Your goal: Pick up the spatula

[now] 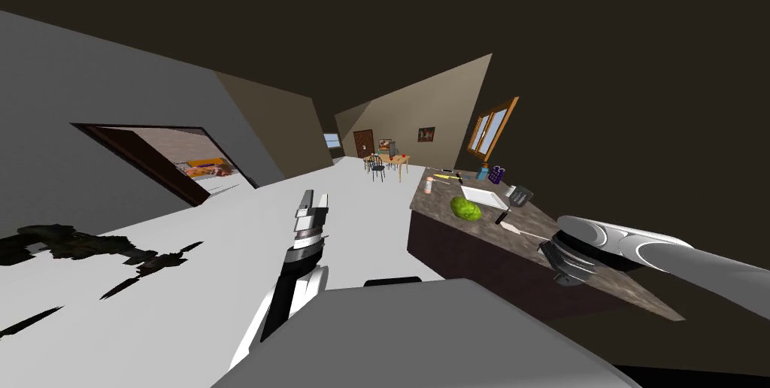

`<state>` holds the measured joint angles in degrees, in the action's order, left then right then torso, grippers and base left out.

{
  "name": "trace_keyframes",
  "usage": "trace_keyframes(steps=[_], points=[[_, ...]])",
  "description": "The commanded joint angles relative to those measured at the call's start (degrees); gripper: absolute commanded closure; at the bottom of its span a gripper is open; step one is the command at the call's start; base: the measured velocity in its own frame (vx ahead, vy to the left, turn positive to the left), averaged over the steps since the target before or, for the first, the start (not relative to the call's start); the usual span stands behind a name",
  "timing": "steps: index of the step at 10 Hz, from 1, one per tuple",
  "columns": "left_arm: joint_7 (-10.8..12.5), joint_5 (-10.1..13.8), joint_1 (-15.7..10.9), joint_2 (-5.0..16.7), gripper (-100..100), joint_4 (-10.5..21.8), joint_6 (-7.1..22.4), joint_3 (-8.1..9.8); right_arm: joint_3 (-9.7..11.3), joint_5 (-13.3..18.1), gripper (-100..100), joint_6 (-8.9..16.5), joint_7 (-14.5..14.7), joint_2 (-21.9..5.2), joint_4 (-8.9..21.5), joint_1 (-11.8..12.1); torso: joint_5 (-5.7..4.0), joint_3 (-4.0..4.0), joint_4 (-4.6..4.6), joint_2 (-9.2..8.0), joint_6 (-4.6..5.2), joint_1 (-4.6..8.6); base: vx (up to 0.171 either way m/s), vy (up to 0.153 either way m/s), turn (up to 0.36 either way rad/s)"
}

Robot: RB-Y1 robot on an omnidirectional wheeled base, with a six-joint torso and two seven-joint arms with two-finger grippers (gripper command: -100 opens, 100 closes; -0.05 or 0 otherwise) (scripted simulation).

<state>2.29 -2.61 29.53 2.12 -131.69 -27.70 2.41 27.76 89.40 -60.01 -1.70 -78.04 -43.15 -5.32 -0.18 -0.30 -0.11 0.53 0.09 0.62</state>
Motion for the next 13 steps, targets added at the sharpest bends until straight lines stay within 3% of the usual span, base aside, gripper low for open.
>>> trace_keyframes(steps=[1,7,9,10,11,12,13], points=[[0.00,0.00,0.00,0.00,0,0.00,0.00,0.00,0.44,1.82,-100,-0.34,1.86,-0.42,2.86,-0.65,0.00,0.00,0.00,0.00,0.00,0.00,0.119,-0.130,0.094],[0.00,0.00,0.00,0.00,0,0.00,0.00,0.00,2.00,6.66,-100,-0.87,5.63,0.37,9.74,-1.89,-0.01,-0.06,-0.02,0.12,-0.01,0.07,0.158,-0.137,0.108],[0.00,0.00,0.00,0.00,0,0.00,0.00,0.00,1.88,6.45,-100,-0.83,5.08,0.04,8.96,-1.52,-0.07,-0.09,-0.05,0.12,-0.07,0.10,0.066,-0.065,0.025],[0.00,0.00,-0.01,-0.01,0,0.00,0.00,-0.01,1.91,6.49,0,-0.84,5.22,0.10,9.09,-1.59,-0.01,0.04,0.01,-0.10,-0.06,-0.14,0.009,-0.008,0.002],[0.00,0.00,-0.01,-0.01,0,0.00,0.00,-0.01,3.52,3.62,-100,2.03,8.07,2.96,6.72,1.27,0.03,0.12,0.04,-0.23,-0.05,-0.27,-0.014,-0.068,0.260],[0.00,0.00,-0.03,-0.01,0,0.00,0.00,-0.01,3.52,2.63,-100,2.67,11.69,3.68,9.29,-0.11,-0.03,0.16,0.05,-0.30,-0.15,-0.10,-0.024,-0.085,0.455],[0.00,0.00,-0.03,-0.01,0,0.01,0.01,-0.01,3.52,1.32,-100,2.67,11.81,3.68,10.56,-0.31,-0.03,0.18,0.06,-0.33,-0.16,-0.04,-0.018,-0.046,0.421]])
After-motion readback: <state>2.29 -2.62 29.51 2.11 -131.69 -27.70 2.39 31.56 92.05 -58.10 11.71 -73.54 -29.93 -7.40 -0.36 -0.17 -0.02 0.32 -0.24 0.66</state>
